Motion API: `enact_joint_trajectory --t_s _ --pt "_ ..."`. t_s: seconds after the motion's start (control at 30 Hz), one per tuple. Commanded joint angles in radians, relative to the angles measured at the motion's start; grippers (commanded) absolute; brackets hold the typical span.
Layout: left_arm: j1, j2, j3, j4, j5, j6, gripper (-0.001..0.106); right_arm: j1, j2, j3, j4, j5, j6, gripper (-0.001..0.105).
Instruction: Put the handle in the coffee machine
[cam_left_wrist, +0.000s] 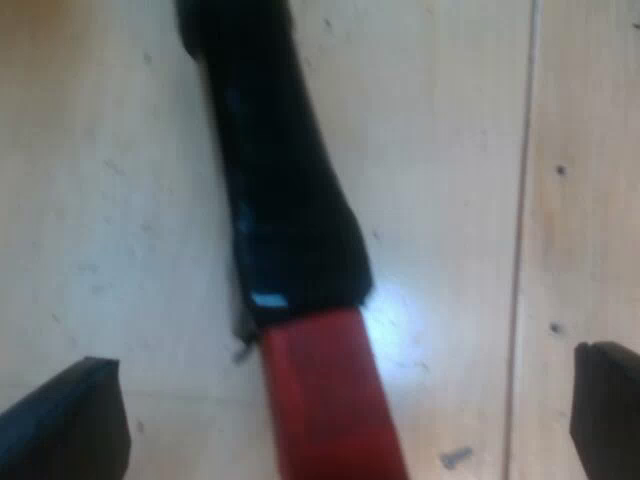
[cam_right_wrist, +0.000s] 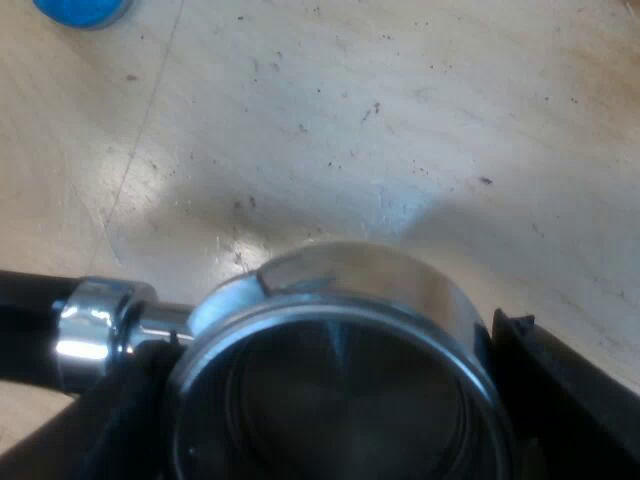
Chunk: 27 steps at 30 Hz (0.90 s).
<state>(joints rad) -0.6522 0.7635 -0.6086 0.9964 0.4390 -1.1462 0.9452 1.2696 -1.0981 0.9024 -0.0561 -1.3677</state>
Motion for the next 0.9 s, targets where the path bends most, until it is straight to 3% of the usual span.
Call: enact_joint_trajectory --t_s 0.03,0.17,0.63,0.8,0.9 --pt "-0.005 0.013 -0.007 -0.039 -0.007 0.016 0.091 -0.004 -0.011 -0.016 -0.016 -0.009 0.021 0.000" --pt "-0.005 0.053 -0.007 -0.048 -0.043 0.041 0.091 -0.004 -0.011 -0.016 -0.016 -0.009 0.042 0.000" --pt "-0.005 0.141 -0.007 -0.112 -0.071 0.127 0.090 -0.004 -0.011 -0.016 -0.016 -0.009 0.062 0.000" --pt "-0.005 0.140 -0.007 -0.117 -0.073 0.127 0.080 -0.004 -0.011 -0.016 -0.016 -0.009 0.062 0.000" --pt "-0.005 0.140 -0.007 -0.117 -0.076 0.127 0.065 -0.004 -0.011 -0.016 -0.016 -0.009 0.064 0.000"
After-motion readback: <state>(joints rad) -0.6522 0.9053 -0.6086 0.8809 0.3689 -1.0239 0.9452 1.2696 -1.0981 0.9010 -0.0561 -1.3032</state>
